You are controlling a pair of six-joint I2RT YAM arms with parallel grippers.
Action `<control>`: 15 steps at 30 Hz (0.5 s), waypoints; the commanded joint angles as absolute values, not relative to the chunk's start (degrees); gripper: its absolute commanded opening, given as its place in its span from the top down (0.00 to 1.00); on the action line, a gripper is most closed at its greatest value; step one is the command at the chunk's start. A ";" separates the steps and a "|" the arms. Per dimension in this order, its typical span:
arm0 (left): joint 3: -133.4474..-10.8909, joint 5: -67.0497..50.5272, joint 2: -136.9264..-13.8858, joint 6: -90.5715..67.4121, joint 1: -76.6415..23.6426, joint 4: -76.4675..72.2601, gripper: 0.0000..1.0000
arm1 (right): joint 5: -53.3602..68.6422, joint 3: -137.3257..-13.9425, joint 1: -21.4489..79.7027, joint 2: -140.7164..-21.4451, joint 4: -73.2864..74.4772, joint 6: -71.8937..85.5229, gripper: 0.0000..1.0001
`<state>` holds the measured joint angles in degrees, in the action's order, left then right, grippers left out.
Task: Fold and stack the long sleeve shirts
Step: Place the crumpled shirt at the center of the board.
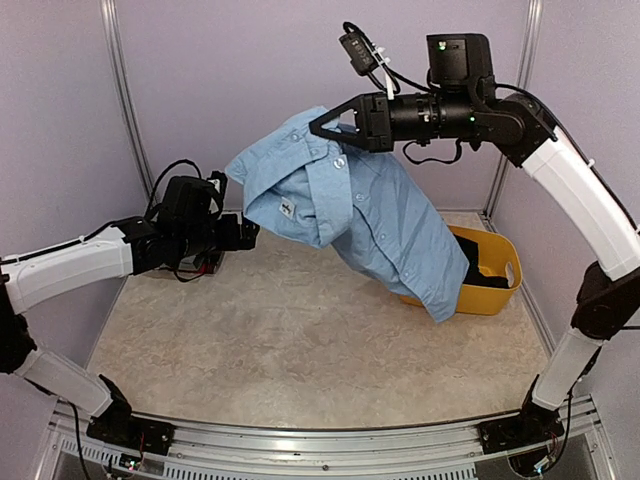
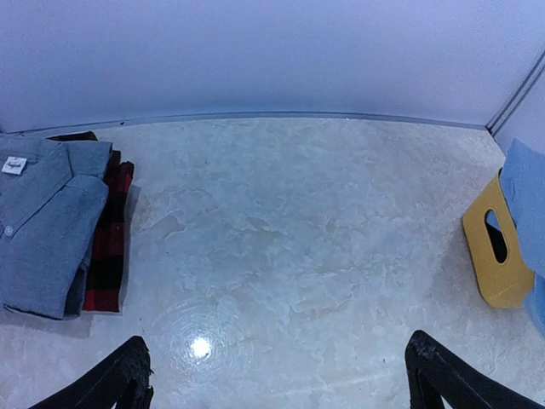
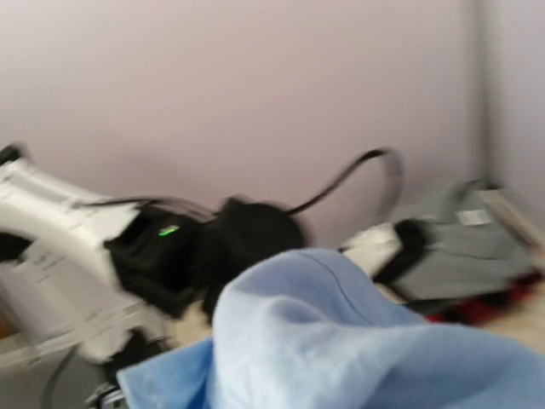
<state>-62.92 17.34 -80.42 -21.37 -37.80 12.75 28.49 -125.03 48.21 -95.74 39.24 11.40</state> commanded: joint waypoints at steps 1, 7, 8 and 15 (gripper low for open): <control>-59.27 21.47 -74.98 -25.70 -36.11 11.63 0.01 | 36.33 -130.55 51.77 -100.78 38.23 10.69 1.00; -53.72 26.90 -67.94 -30.48 -32.06 13.41 0.01 | 32.94 -129.19 51.82 -103.62 39.00 10.31 1.00; -53.04 26.98 -67.15 -31.03 -31.09 13.66 0.01 | 31.02 -128.91 51.81 -104.10 39.80 10.35 0.96; -51.43 26.69 -63.15 -29.67 -27.57 13.95 0.01 | 19.62 -116.75 44.71 -102.79 42.27 14.04 0.35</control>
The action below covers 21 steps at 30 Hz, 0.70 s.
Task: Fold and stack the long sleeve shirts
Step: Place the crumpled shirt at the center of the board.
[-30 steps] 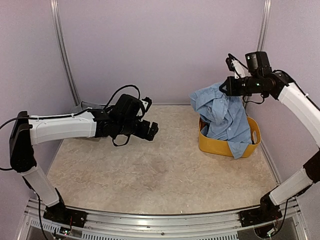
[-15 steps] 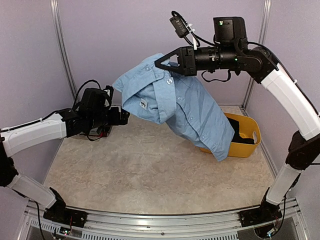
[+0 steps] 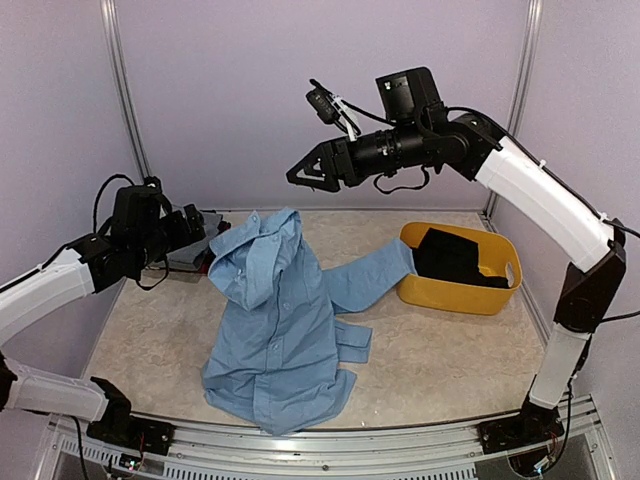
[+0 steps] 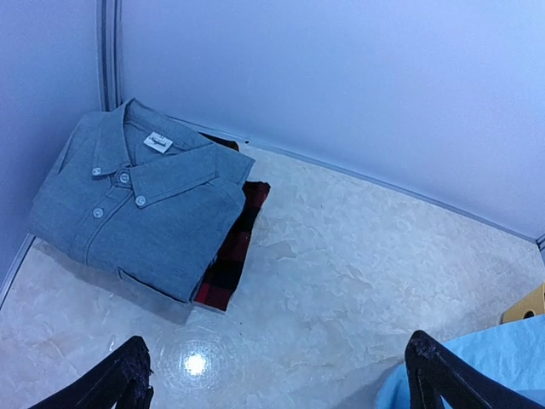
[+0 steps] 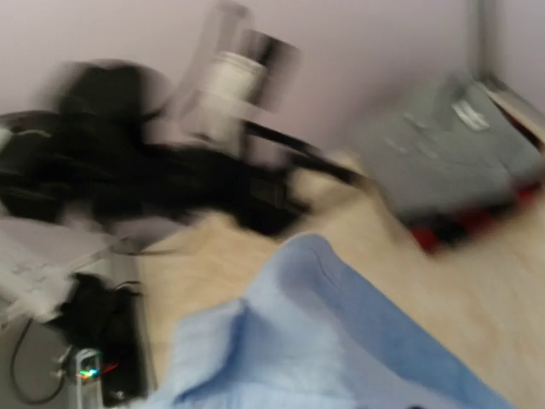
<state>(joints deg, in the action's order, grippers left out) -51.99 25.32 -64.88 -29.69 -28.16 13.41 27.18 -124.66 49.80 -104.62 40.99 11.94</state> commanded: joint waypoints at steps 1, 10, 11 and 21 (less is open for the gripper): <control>-51.49 26.73 -62.97 -29.36 -27.52 13.88 0.01 | 18.33 -113.04 43.03 -101.51 41.52 14.21 0.31; -51.03 20.17 -64.78 -26.50 -28.19 8.98 0.01 | 2.08 -91.92 35.92 -94.52 41.05 14.34 0.21; -50.94 19.81 -65.04 -26.32 -28.47 8.29 0.01 | 0.79 -91.46 35.94 -95.32 41.72 14.19 0.22; -51.28 18.98 -68.13 -25.27 -30.58 7.38 0.01 | -14.89 -92.63 35.89 -103.80 46.66 13.63 0.29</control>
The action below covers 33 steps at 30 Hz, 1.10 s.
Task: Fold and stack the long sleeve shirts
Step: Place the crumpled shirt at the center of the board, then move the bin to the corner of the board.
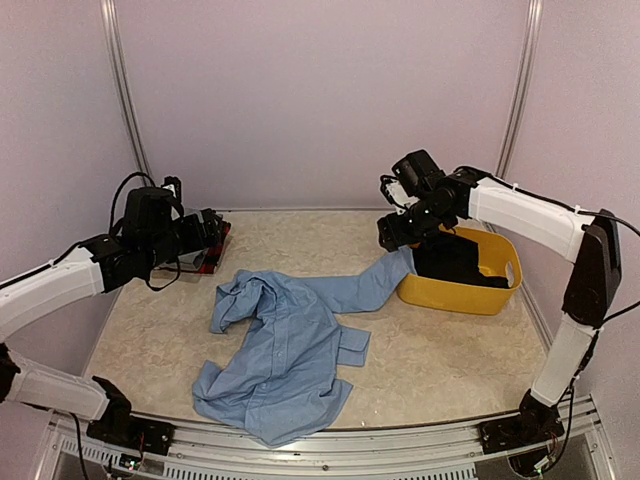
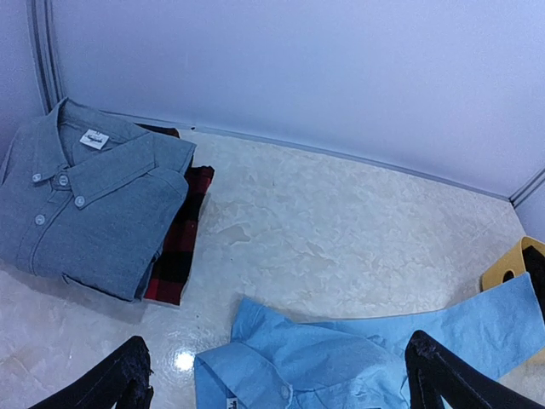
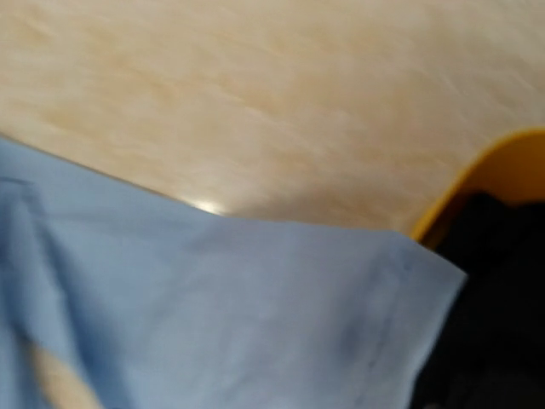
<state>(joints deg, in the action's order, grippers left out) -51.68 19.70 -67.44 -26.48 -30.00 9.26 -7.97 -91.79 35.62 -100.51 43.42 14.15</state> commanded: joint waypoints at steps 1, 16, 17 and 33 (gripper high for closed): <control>-51.32 19.03 -68.33 -25.23 -30.68 7.38 0.01 | -14.93 -92.86 35.92 -104.61 47.27 13.62 0.31; -50.88 19.25 -69.34 -25.11 -31.11 7.25 0.01 | -12.16 -89.29 35.90 -105.57 47.15 14.36 0.84; -50.89 19.25 -69.31 -25.13 -31.18 7.19 0.01 | -12.59 -89.09 35.94 -105.42 47.17 14.52 0.81; -50.71 19.25 -70.05 -24.96 -31.29 6.94 0.01 | -13.06 -87.37 35.89 -104.61 46.72 14.76 0.93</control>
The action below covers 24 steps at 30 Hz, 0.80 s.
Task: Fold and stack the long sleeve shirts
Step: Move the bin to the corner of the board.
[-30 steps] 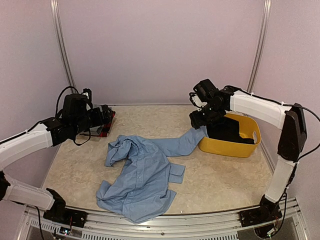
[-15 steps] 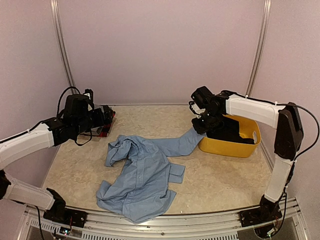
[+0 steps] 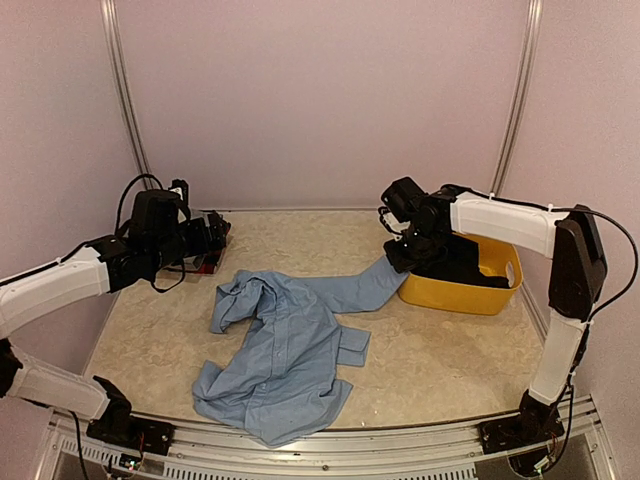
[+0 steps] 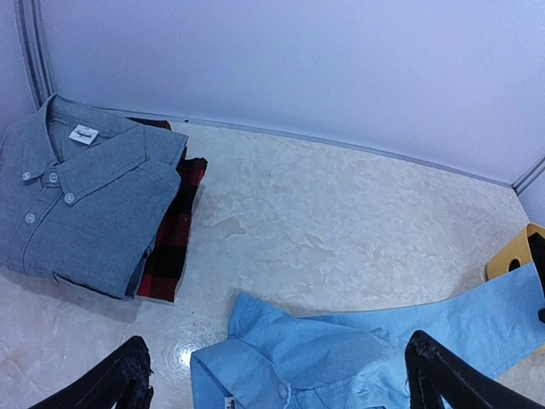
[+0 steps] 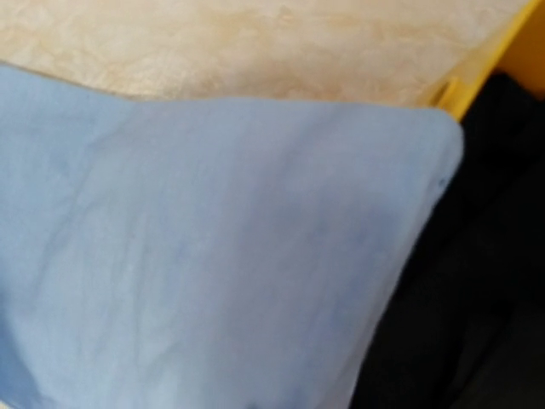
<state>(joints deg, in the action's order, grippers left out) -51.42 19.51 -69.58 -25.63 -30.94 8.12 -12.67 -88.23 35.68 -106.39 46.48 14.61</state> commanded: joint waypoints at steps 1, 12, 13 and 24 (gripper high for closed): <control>-50.69 19.25 -70.17 -24.96 -31.31 6.94 0.01 | -13.01 -87.45 35.87 -104.44 46.75 14.81 0.94; -50.56 19.07 -70.31 -25.05 -31.45 6.94 0.01 | -13.81 -90.93 35.90 -103.31 49.24 13.75 0.95; -50.53 19.07 -70.30 -25.05 -31.45 6.93 0.01 | -13.89 -91.14 35.89 -103.40 49.39 13.22 0.94; -48.78 12.80 -70.88 -19.01 -36.21 0.39 0.01 | -14.49 -93.21 35.94 -103.65 50.87 11.07 1.00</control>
<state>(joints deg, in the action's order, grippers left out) -49.71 16.64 -69.91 -23.24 -32.88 5.15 -13.69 -91.00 35.86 -105.73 49.95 12.12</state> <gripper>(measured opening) 0.990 0.028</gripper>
